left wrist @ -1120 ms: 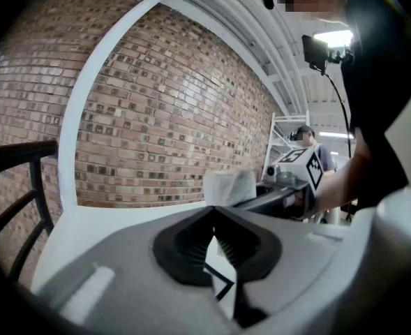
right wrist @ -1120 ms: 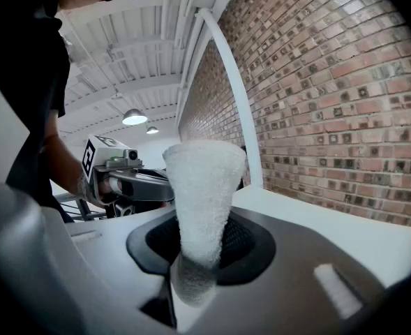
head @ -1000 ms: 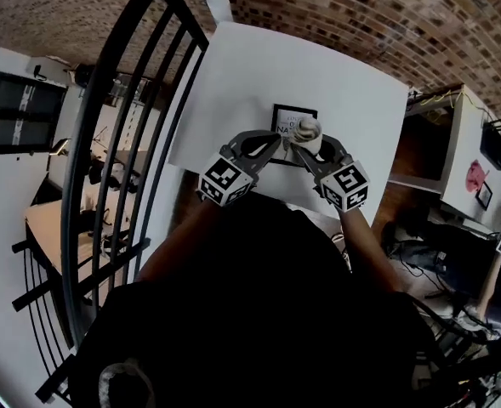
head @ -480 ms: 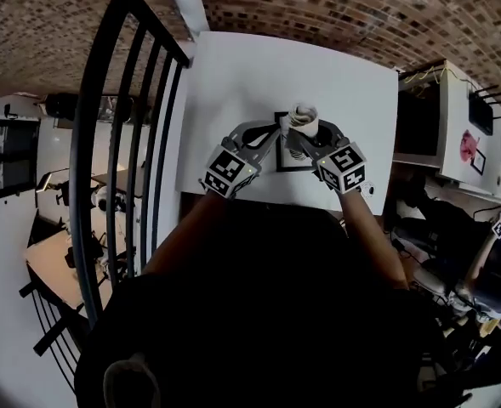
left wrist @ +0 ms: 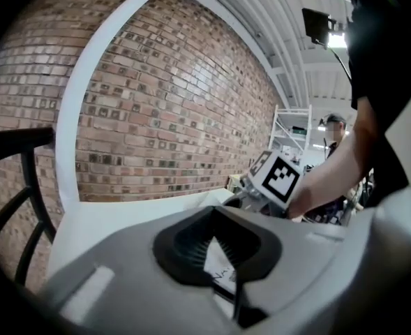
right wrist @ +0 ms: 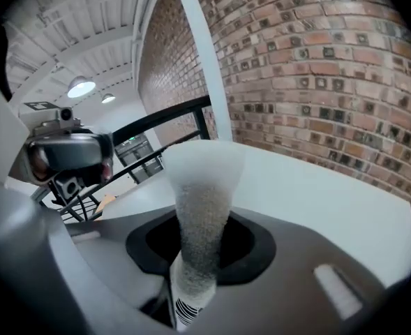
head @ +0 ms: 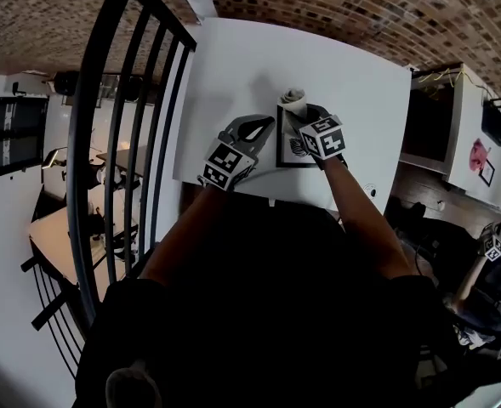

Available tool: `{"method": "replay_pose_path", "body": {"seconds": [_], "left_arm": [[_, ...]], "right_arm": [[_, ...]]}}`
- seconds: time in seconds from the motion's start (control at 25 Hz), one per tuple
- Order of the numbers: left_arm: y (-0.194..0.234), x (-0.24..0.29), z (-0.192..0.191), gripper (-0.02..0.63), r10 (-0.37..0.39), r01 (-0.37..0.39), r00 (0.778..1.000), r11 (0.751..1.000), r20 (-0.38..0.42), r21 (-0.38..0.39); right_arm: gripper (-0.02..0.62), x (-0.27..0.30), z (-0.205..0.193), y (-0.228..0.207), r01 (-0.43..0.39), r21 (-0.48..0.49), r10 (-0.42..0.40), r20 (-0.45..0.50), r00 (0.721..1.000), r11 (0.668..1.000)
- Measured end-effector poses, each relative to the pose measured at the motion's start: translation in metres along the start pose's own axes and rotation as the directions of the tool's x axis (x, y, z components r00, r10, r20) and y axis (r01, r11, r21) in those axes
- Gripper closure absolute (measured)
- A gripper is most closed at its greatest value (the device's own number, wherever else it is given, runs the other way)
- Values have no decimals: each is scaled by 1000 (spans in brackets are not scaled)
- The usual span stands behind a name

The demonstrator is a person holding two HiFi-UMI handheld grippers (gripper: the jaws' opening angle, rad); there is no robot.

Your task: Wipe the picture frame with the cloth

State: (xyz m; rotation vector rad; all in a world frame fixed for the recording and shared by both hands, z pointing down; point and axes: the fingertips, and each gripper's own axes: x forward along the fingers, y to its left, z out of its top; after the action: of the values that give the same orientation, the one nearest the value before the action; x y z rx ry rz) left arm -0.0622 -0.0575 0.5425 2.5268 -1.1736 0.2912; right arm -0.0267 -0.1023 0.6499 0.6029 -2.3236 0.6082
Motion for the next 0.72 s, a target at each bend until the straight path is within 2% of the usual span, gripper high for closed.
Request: {"method": "replay_pose_path", "body": {"seconds": [0.12,0.4,0.6,0.72], "left_arm": [[-5,1,-2,604,30,-30,1000,1000,-7,-6],[-7,-5,-8,604,68,-68,998,997,-17,-30],[-10,-4,-12,604,65,-65,998,998,-21,-28],[-12,0,-12,604,53,-54,998,998,-26,-23]], "right_arm": [[489,19,-20,-7,-8,36,10,-51,999,999],[488,43,-22,-7,-21,50,26,-90,996,999],[483,55,-37,-16,-20,41,24,-108,994,999],[483,47,-39,-28,15,41,-10,-115,993,999]]}}
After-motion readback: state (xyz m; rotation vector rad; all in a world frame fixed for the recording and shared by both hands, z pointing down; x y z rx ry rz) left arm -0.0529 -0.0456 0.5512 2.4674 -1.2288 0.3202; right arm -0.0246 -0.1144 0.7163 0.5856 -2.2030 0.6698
